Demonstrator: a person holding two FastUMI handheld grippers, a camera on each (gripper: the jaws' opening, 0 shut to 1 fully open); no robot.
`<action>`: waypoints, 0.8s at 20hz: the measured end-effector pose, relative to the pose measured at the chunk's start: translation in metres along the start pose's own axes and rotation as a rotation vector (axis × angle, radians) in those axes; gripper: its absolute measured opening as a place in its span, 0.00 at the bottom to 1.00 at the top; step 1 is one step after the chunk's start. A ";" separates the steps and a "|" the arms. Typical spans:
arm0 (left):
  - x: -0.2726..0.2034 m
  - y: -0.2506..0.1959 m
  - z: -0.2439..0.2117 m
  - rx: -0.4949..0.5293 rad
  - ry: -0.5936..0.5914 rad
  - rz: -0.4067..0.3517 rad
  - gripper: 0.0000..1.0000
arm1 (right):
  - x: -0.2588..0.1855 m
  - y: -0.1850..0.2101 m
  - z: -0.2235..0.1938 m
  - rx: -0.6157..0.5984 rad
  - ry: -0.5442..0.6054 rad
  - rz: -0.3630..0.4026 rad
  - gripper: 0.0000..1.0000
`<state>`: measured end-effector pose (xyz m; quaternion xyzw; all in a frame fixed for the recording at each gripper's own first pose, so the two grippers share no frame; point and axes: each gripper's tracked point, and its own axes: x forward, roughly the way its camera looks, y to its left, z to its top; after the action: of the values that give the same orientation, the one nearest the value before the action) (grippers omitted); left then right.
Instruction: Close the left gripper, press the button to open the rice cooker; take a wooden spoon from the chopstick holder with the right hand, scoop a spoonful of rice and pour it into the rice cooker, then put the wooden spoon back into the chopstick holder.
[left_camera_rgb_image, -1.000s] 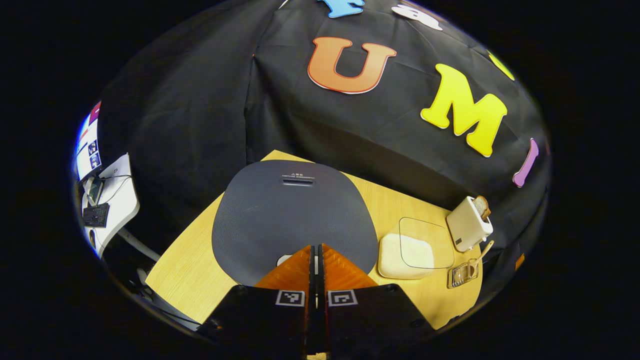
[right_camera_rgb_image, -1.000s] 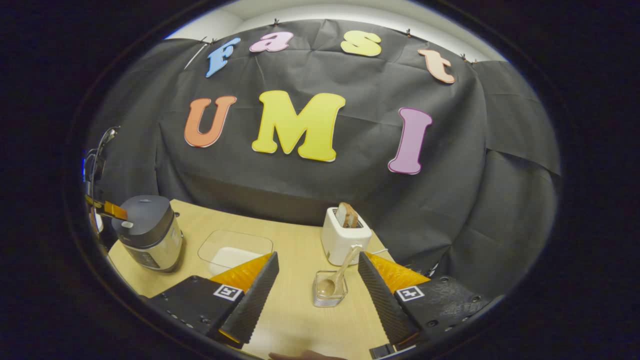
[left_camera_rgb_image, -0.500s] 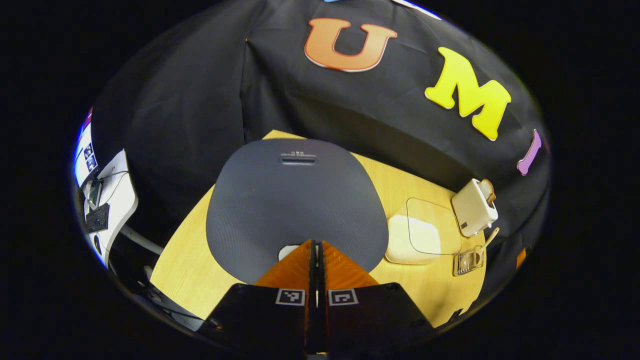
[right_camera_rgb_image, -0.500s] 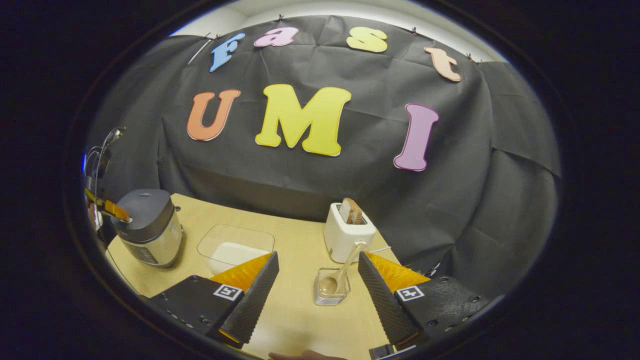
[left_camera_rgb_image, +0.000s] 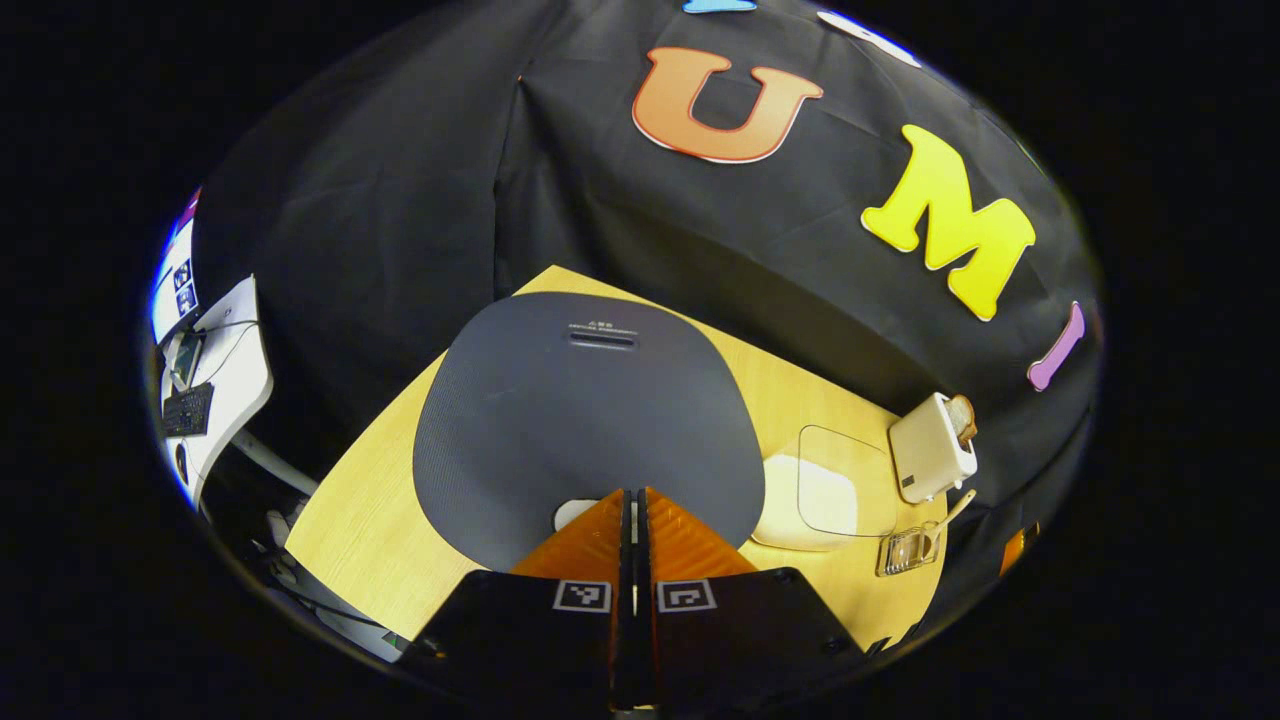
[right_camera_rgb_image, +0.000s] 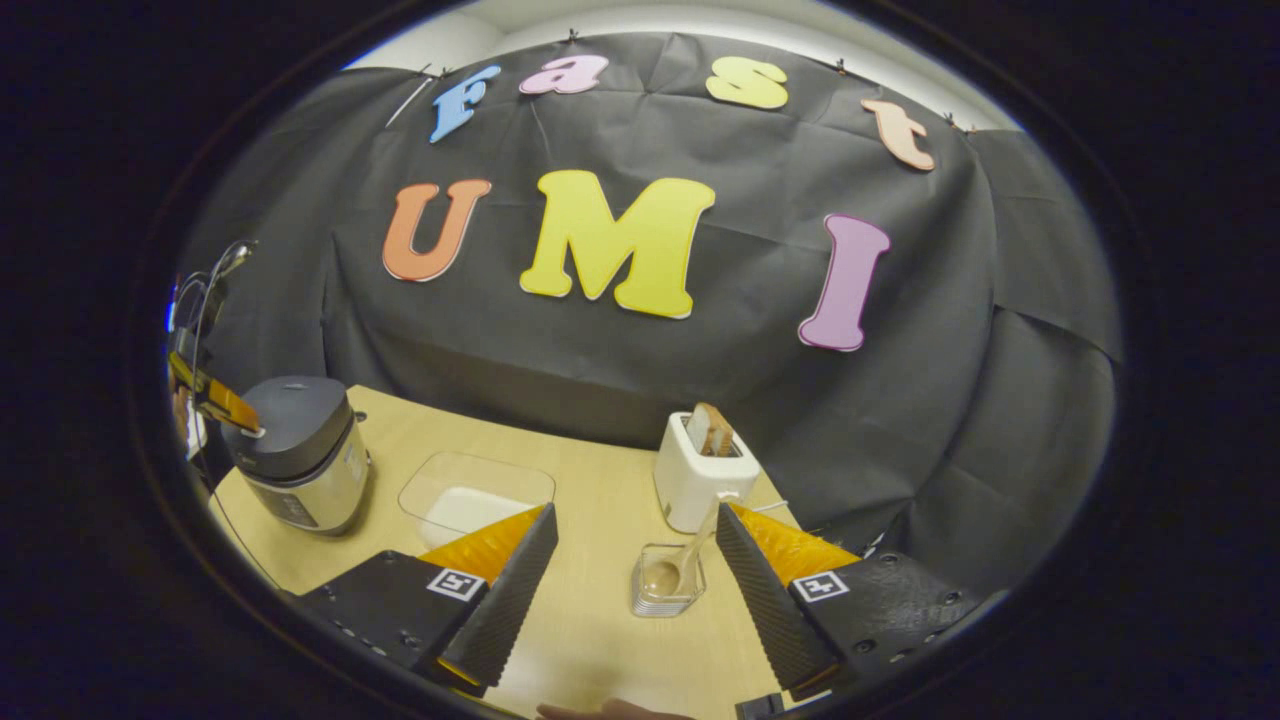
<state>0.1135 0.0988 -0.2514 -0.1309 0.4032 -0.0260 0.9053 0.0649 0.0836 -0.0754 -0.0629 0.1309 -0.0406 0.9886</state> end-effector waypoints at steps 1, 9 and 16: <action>-0.010 -0.003 0.015 0.011 -0.042 -0.003 0.03 | -0.001 0.000 0.002 -0.002 -0.006 0.001 0.95; -0.076 -0.015 0.089 -0.067 -0.238 -0.029 0.03 | -0.007 -0.005 -0.008 0.031 0.018 -0.001 0.95; -0.078 -0.008 0.071 -0.039 -0.237 -0.039 0.12 | -0.015 -0.003 -0.010 0.015 0.019 -0.017 0.95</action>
<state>0.1134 0.1188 -0.1475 -0.1586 0.2912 -0.0198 0.9432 0.0477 0.0805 -0.0808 -0.0564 0.1393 -0.0504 0.9874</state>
